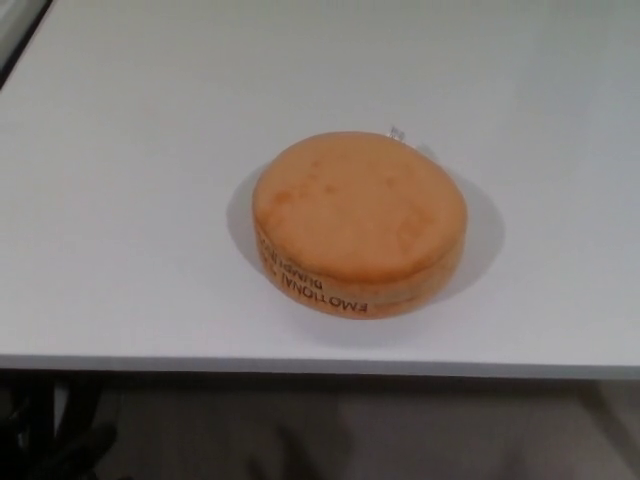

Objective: A soft plate is kept in the center of the table close to the robot and the robot uses its left hand to pick up the plate, turns it upside down and places it back on the table

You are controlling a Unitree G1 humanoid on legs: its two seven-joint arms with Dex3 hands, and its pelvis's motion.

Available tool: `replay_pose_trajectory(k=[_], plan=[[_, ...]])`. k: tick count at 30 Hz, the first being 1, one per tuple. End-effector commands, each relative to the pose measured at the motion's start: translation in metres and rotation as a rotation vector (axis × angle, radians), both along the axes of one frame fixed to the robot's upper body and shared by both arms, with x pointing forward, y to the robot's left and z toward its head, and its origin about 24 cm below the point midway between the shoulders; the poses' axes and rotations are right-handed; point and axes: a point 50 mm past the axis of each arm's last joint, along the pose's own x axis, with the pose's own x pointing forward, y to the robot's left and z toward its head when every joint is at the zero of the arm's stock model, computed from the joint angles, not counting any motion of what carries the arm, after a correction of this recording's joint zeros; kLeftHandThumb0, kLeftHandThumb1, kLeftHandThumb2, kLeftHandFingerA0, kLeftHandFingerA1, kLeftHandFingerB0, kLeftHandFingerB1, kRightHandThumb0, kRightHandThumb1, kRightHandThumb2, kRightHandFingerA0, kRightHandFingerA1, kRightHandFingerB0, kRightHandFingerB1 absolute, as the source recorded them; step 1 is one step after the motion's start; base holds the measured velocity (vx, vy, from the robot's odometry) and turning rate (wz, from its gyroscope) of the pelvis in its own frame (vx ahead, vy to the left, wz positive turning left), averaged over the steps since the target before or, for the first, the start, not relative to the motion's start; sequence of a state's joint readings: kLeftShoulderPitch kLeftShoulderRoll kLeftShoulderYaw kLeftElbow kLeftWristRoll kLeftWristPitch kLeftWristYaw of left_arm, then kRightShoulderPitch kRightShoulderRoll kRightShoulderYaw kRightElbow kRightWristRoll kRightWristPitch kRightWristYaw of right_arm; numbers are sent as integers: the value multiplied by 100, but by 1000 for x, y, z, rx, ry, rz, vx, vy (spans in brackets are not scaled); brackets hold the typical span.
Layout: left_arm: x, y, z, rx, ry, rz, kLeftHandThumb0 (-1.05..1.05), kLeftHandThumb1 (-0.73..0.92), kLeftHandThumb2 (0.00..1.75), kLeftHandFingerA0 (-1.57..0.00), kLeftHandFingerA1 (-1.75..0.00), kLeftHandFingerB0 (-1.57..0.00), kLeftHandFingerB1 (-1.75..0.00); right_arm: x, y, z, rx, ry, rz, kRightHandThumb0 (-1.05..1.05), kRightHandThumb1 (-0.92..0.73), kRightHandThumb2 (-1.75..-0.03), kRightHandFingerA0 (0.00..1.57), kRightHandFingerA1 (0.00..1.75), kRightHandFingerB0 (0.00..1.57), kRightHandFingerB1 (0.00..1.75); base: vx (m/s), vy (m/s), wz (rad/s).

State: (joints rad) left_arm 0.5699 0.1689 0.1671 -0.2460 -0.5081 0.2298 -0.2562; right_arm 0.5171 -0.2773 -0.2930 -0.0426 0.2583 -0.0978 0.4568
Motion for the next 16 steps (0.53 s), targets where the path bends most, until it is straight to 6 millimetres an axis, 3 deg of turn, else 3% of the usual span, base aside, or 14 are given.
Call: replay_pose_trajectory(k=[1,2,8,11,12,13,14,15,16], plan=[[-32,28,-9,165,-217,21,-88,92,70,-12,-32,-16,-27,-16,-12,5,-61,-50,-37,-74,-79,-65,49,42,28,30,0,0,0],[-32,27,-11,161,-208,24,-38,43,107,-1,-51,0,-48,-16,-13,5,-62,-52,-32,-77,-79,-65,44,40,26,29,0,0,0],[-33,24,-17,152,-186,2,-38,43,107,-1,-52,0,-48,-18,-13,3,-71,-60,0,-83,-79,-65,28,35,24,28,0,0,0],[-35,23,-18,159,-189,-16,-37,44,108,-1,-51,0,-48,-21,-13,2,-68,-61,1,-82,-80,-66,26,35,23,28,0,0,0],[-36,23,-18,161,-190,-15,-88,92,70,-14,-34,-19,-27,-21,-14,2,-65,-63,3,-82,-80,-65,26,35,23,28,0,0,0],[-36,22,-18,162,-192,-19,-37,44,107,-1,-51,0,-48,-21,-14,1,-70,-64,5,-82,-81,-65,26,35,23,28,0,0,0],[-36,22,-18,162,-193,-20,-37,44,107,-1,-51,0,-48,-21,-14,1,-73,-65,6,-82,-81,-65,26,35,23,28,0,0,0],[-35,23,-19,167,-190,-21,-88,92,71,-14,-34,-19,-28,-21,-14,0,-69,-64,1,-82,-80,-65,27,34,23,28,0,0,0],[-35,23,-19,167,-190,-21,-88,92,71,-14,-34,-19,-28,-21,-14,0,-69,-64,1,-82,-80,-65,27,34,23,28,0,0,0]])
